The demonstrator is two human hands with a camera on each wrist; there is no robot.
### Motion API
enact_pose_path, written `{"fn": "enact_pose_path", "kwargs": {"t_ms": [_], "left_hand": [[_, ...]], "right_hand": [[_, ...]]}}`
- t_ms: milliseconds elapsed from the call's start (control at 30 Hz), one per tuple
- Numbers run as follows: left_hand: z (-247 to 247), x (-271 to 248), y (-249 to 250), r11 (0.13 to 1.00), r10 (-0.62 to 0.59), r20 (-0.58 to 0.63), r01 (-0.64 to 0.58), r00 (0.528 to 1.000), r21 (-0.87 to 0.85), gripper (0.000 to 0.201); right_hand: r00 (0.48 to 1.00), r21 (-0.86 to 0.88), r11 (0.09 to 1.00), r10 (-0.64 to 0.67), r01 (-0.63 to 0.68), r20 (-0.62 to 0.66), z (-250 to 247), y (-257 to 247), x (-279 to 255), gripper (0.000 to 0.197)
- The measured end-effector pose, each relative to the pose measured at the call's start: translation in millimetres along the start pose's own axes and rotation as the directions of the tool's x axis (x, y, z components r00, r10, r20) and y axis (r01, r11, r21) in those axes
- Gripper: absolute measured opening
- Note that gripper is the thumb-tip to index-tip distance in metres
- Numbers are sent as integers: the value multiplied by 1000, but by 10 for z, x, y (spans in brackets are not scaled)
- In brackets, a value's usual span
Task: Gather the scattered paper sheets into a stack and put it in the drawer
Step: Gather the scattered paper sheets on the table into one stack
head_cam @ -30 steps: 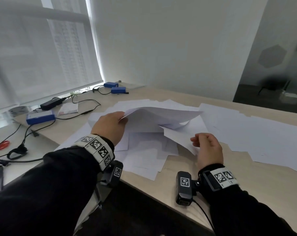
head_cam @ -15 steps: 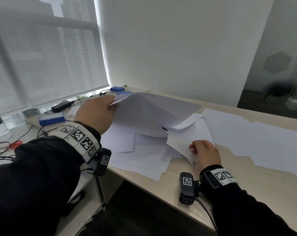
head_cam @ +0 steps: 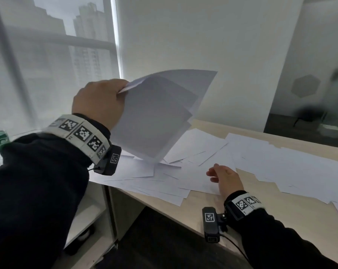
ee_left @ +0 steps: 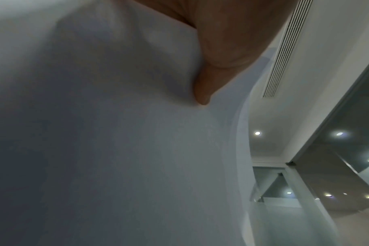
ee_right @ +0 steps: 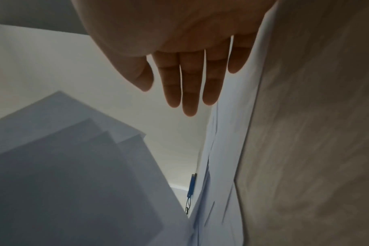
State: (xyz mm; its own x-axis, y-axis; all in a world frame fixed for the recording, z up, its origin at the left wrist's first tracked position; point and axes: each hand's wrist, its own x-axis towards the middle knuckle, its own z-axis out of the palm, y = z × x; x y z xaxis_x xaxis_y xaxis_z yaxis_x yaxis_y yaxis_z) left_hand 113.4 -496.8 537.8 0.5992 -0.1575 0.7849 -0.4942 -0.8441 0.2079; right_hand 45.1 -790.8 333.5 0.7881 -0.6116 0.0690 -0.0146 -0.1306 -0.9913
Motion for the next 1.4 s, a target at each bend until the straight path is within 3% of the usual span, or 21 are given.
{"fn": "enact_pose_path", "kwargs": {"t_ms": [100, 233, 333, 400, 500, 600, 667, 733, 800, 867, 933, 1000, 1100, 1333, 1400], "left_hand": [[219, -260, 165, 986, 136, 15, -134, 991, -99, 25], [679, -773, 401, 942, 309, 101, -290, 946, -168, 30], [974, -1162, 583, 918, 371, 230, -317, 900, -237, 30], [1159, -1371, 643, 916, 367, 302, -286, 880, -280, 30], [1331, -1578, 719, 933, 334, 462, -218, 822, -287, 19], [1409, -1735, 783, 923, 363, 585, -191, 725, -335, 26], [1405, -1812, 827, 914, 381, 676, -145, 631, -380, 44], [1388, -1851, 814, 906, 361, 743, -23, 564, -422, 74], [1421, -1837, 715, 906, 291, 740, 75, 607, -418, 94], [1499, -1773, 555, 958, 132, 746, 109, 653, -265, 102], [1564, -1716, 388, 991, -67, 786, 131, 614, -18, 91], [1595, -1709, 273, 986, -153, 817, 144, 556, 87, 88], [1575, -1771, 255, 991, -117, 841, 112, 528, 68, 89], [1603, -1807, 330, 989, -5, 834, 125, 551, -77, 84], [1593, -1780, 311, 983, -4, 823, 153, 569, -102, 82]], "right_hand": [[988, 39, 999, 20, -27, 155, 13, -131, -135, 46], [900, 314, 884, 217, -346, 379, -52, -326, -236, 81], [864, 460, 749, 300, -476, 406, -210, -341, -232, 103], [857, 486, 717, 328, -499, 396, -316, -297, -216, 107], [846, 477, 701, 399, -530, 353, -406, -232, -221, 88], [835, 387, 740, 480, -550, 268, -439, -220, -241, 41], [835, 300, 780, 510, -550, 206, -453, -161, -218, 15], [830, 237, 796, 532, -557, 167, -463, -105, -194, 13], [834, 216, 805, 534, -552, 143, -455, -93, -174, 15], [841, 200, 817, 521, -541, 146, -446, -94, -162, 13], [854, 176, 836, 501, -519, 140, -425, -81, -138, 8], [864, 146, 854, 480, -500, 152, -390, -64, -129, 10], [872, 114, 868, 468, -484, 142, -333, -72, -114, 9], [854, 7, 858, 510, -513, 105, -347, -52, -66, 2], [888, -63, 892, 452, -447, 87, -411, -4, 7, 18]]}}
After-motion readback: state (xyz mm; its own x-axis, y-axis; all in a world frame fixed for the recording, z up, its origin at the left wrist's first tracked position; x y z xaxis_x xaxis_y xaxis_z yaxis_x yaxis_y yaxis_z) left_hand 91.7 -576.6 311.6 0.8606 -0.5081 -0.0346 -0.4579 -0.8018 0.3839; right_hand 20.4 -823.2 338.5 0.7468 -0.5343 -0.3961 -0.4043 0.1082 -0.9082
